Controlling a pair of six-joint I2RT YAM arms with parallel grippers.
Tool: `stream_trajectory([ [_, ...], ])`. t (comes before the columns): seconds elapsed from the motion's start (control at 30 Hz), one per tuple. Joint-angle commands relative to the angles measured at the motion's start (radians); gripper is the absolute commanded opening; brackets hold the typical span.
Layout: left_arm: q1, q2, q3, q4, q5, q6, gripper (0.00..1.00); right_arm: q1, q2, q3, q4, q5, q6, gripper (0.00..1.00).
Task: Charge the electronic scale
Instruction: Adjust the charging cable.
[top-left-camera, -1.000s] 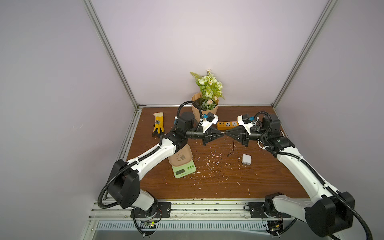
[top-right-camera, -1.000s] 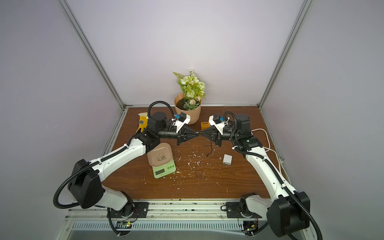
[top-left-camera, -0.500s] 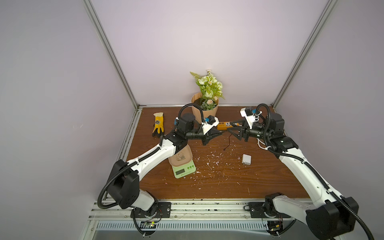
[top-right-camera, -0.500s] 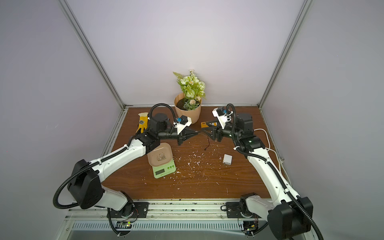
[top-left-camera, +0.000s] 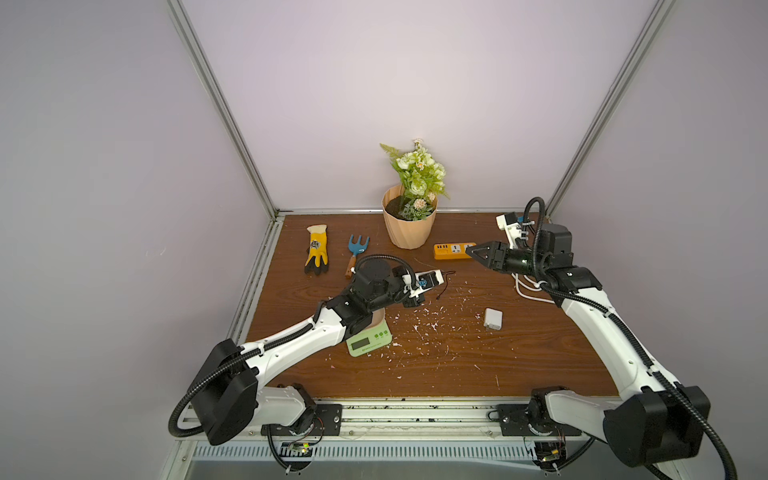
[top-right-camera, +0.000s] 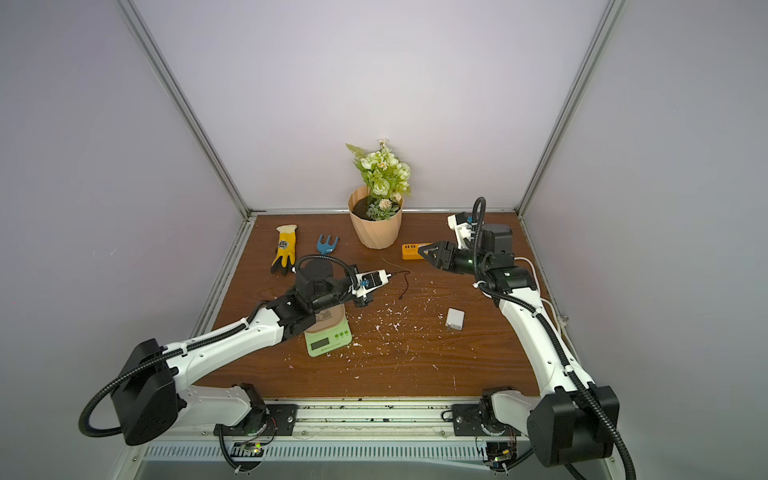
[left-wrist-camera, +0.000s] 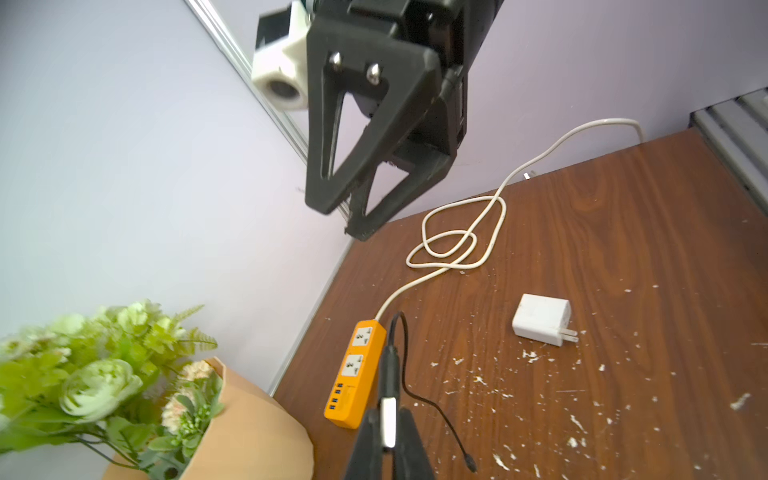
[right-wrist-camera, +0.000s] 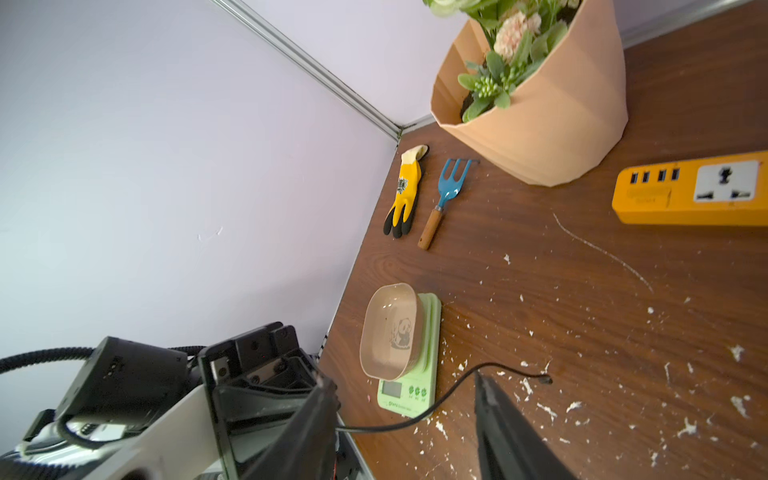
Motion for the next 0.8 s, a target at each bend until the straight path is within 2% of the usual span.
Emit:
stream_trajectory([
  [0.0, -0.039, -0.027, -0.044, 0.114, -0.115, 0.185, 0.06, 0.003, 0.0, 0.068, -0.03, -0.071, -0.016, 0.57],
  [0.13, -0.079, -0.039, -0.085, 0.179, -0.176, 0.269, 0.06, 0.015, 0.038, 0.101, -0.027, -0.14, -0.137, 0.58],
  [0.3, -0.104, -0.048, -0.114, 0.231, -0.219, 0.369, 0.08, 0.041, 0.155, 0.173, -0.036, -0.242, -0.221, 0.56],
  [0.47, -0.107, -0.035, -0.118, 0.277, -0.25, 0.439, 0.08, 0.098, 0.275, 0.296, -0.206, -0.339, -0.43, 0.52],
  [0.57, -0.108, -0.034, -0.119, 0.29, -0.247, 0.47, 0.09, 0.1, 0.316, 0.309, -0.233, -0.386, -0.477, 0.47],
  [0.63, -0.107, -0.028, -0.118, 0.303, -0.259, 0.493, 0.09, 0.106, 0.333, 0.325, -0.3, -0.424, -0.555, 0.46],
  [0.77, -0.108, -0.008, -0.099, 0.304, -0.278, 0.531, 0.1, 0.112, 0.335, 0.32, -0.346, -0.412, -0.603, 0.45],
])
